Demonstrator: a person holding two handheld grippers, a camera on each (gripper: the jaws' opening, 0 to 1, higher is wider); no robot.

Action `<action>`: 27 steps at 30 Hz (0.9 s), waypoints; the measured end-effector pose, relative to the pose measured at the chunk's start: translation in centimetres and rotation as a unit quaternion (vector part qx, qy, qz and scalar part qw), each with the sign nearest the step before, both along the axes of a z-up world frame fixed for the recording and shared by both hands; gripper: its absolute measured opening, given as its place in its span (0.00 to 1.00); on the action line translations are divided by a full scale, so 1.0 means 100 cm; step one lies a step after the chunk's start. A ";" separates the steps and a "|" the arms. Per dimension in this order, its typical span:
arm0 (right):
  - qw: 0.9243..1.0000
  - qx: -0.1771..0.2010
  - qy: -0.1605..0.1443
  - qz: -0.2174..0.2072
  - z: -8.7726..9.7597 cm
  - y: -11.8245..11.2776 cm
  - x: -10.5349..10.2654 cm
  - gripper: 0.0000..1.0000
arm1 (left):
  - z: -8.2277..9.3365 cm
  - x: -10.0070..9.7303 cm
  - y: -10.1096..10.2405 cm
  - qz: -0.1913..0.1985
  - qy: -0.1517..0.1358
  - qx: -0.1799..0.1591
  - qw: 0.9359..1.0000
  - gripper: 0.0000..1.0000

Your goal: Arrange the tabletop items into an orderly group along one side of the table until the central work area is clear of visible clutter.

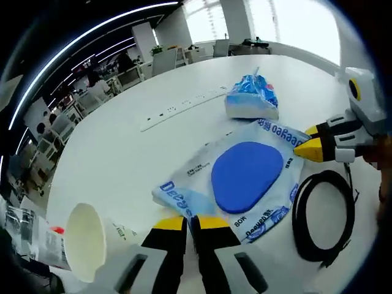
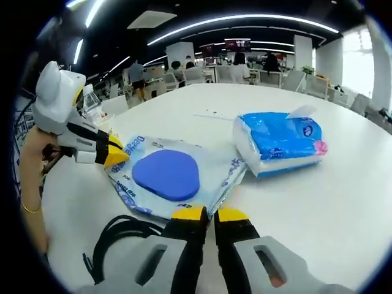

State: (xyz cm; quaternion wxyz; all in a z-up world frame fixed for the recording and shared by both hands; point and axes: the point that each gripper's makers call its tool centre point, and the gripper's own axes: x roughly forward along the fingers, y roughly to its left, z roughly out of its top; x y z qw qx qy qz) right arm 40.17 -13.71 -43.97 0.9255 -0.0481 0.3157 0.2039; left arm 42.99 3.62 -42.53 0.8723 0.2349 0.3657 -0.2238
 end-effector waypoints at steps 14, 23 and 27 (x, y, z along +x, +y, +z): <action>1.000 -0.012 -0.009 -0.012 0.013 -0.019 -0.003 0.32 | 0.067 -0.005 -0.001 -0.018 -0.104 -0.044 0.993 0.13; 1.000 0.011 -0.011 0.002 0.023 -0.017 -0.007 0.38 | 0.077 -0.006 -0.004 -0.024 -0.115 -0.064 0.991 0.17; 0.999 0.026 -0.029 0.010 0.041 -0.016 -0.009 0.40 | 0.083 -0.007 -0.003 -0.021 -0.124 -0.072 0.989 0.18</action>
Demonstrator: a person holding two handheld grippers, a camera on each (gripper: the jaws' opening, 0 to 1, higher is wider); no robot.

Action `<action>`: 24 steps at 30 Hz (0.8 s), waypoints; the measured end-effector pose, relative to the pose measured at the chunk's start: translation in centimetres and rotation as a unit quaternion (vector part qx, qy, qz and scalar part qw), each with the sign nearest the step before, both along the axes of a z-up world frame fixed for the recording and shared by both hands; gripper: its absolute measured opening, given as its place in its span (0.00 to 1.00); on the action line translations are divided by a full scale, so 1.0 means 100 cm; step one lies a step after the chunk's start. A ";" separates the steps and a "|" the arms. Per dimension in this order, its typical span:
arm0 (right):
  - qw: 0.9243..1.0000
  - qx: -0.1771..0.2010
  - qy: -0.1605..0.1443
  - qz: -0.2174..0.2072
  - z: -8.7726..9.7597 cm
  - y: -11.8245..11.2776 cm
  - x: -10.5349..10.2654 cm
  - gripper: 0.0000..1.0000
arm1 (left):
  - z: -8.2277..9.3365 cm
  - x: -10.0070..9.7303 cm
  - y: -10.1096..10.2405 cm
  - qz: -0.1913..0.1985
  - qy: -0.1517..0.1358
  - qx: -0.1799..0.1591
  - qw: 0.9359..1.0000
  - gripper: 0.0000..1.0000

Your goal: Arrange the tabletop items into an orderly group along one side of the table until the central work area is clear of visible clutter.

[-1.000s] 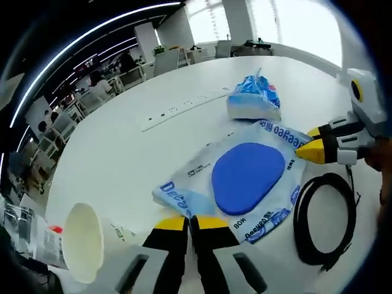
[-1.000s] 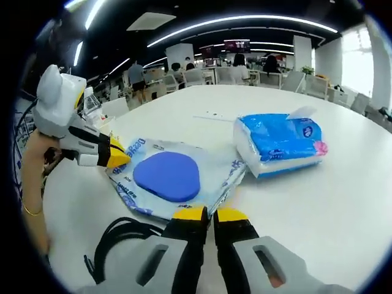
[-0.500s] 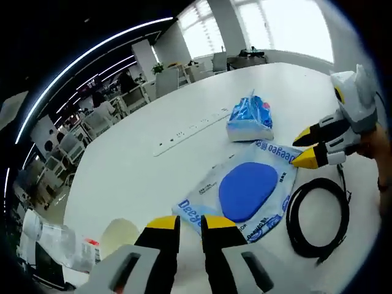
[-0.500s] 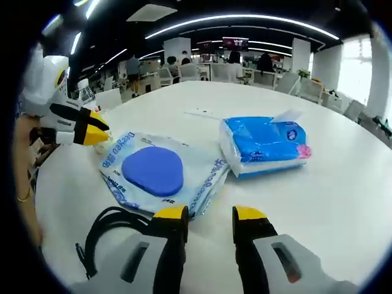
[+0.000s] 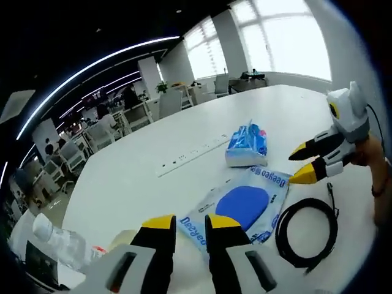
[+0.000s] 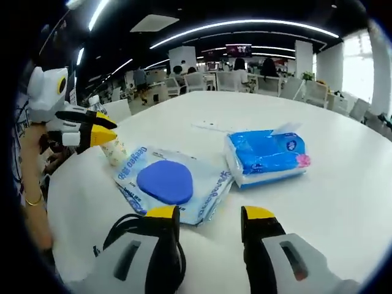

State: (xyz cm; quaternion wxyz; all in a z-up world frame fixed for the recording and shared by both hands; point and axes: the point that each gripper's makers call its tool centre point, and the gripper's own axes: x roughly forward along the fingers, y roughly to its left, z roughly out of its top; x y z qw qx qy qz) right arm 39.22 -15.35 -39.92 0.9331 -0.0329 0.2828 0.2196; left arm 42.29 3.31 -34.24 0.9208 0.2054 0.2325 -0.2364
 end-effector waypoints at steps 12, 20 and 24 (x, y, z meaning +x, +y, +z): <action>0.997 -0.028 -0.077 0.012 0.050 -0.024 0.002 0.51 | 0.040 0.005 -0.025 -0.040 -0.064 -0.147 0.986 0.36; 0.994 -0.048 -0.098 0.008 0.058 -0.049 0.007 0.54 | 0.033 0.007 -0.033 -0.051 -0.059 -0.132 0.988 0.59; 0.994 -0.049 -0.101 0.005 0.059 -0.055 0.009 0.54 | 0.028 0.007 -0.042 -0.066 -0.050 -0.138 0.987 0.68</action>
